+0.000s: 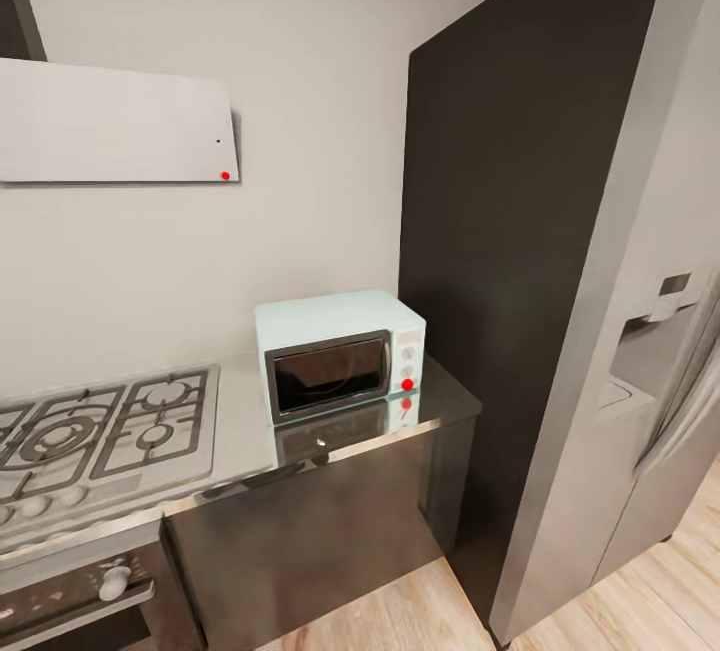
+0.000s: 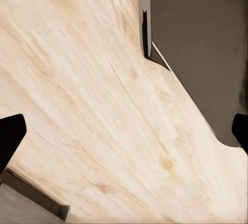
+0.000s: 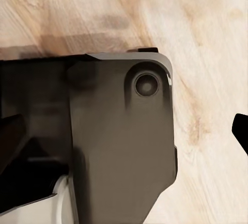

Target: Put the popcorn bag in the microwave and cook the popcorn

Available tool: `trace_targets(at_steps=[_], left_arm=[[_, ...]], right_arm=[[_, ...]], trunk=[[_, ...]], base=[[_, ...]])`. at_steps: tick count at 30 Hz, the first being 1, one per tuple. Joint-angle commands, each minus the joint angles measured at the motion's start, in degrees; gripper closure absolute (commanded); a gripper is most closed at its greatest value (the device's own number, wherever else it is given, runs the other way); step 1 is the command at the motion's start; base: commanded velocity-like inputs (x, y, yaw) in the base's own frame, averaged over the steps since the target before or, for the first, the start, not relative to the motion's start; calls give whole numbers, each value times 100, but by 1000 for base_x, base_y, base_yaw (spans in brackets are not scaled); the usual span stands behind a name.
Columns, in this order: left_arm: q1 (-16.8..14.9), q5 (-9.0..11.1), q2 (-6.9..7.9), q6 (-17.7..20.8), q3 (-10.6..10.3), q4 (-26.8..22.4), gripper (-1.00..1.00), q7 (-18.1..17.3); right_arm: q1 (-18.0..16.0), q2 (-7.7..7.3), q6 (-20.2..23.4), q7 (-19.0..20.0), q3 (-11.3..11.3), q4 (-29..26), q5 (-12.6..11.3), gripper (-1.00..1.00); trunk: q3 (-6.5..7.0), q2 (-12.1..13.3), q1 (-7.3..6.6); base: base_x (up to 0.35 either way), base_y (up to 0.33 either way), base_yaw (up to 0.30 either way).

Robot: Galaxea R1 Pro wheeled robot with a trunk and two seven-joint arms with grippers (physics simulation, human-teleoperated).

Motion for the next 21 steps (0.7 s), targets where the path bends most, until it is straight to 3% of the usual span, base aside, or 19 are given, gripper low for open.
trace_targets(at_steps=[1,8,13,21], left_arm=[[3,3,-3,31,10,-15,-100,-24],[4,3,-34,-62,153,-18,-100,-24],[4,3,-121,-249,161,-11,-100,-24],[4,3,-139,-259,162,-12,-100,-24]], right_arm=[[-4,-4,-33,4,-51,19,33,-100],[-3,-4,-38,8,-53,19,33,-100],[-3,-4,-38,8,-53,19,33,-100],[-3,-4,-38,9,-53,19,33,-100]], trunk=[[-2,-4,2],[-2,-4,2],[-2,-4,2],[-2,-4,2]], base=[[0,0,149],[0,0,255],[0,0,282],[21,-16,282]])
